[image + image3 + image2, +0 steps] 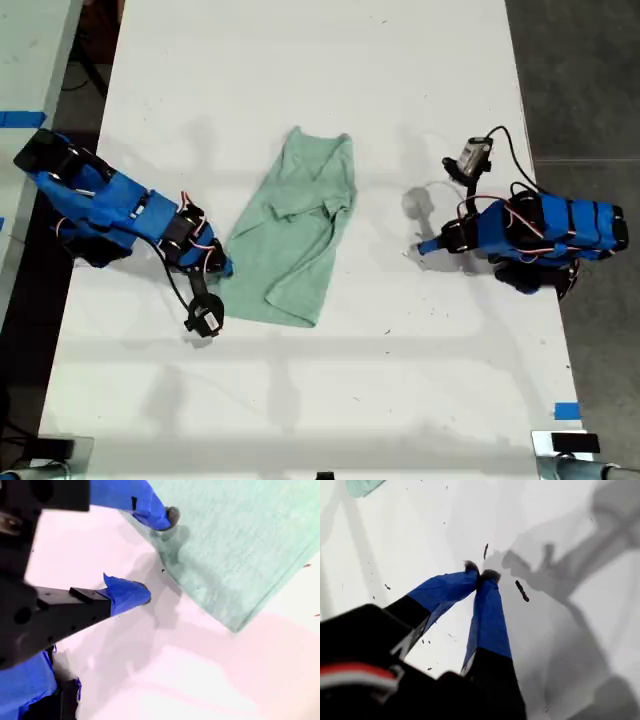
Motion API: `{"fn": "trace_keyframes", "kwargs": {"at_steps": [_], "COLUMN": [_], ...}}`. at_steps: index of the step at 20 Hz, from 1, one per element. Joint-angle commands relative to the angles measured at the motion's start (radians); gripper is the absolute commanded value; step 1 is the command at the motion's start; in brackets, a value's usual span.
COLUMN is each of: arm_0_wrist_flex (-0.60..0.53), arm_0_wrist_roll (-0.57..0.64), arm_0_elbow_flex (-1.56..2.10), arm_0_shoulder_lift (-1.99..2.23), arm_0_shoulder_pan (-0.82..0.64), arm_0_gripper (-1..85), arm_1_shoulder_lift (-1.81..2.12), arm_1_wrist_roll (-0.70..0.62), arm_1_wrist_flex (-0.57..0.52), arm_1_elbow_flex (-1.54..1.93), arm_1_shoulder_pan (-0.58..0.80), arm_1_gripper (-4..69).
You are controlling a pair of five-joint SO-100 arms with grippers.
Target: Fold t shirt
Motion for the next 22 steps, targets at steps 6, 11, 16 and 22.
{"fn": "trace_keyframes", "kwargs": {"at_steps": [6, 11, 16, 22], "arm_0_wrist_flex": [-0.115, 0.153, 0.265, 0.261], "arm_0_wrist_roll": [0.11, 0.166, 0.25, 0.351], "arm_0_elbow_flex": [-0.115, -0.224, -0.433, -0.815], "arm_0_shoulder_lift": [-0.193, -0.149, -0.115, -0.278], "arm_0_shoulder_pan": [-0.063, -0.156, -0.222, -0.192], "arm_0_gripper": [-0.3, -0.3, -0.3, -0.3], "arm_1_shoulder_lift": [0.012, 0.012, 0.012, 0.012], "arm_1_wrist_roll": [-0.002, -0.005, -0.012, -0.014], "arm_1_wrist_flex": [0.003, 0.003, 0.003, 0.003], "arm_1_elbow_flex": [0.061, 0.061, 0.061, 0.061], "arm_1_shoulder_pan": [-0.012, -0.009, -0.002, -0.002], "arm_1_gripper": [2.4, 2.4, 2.4, 2.4]}}
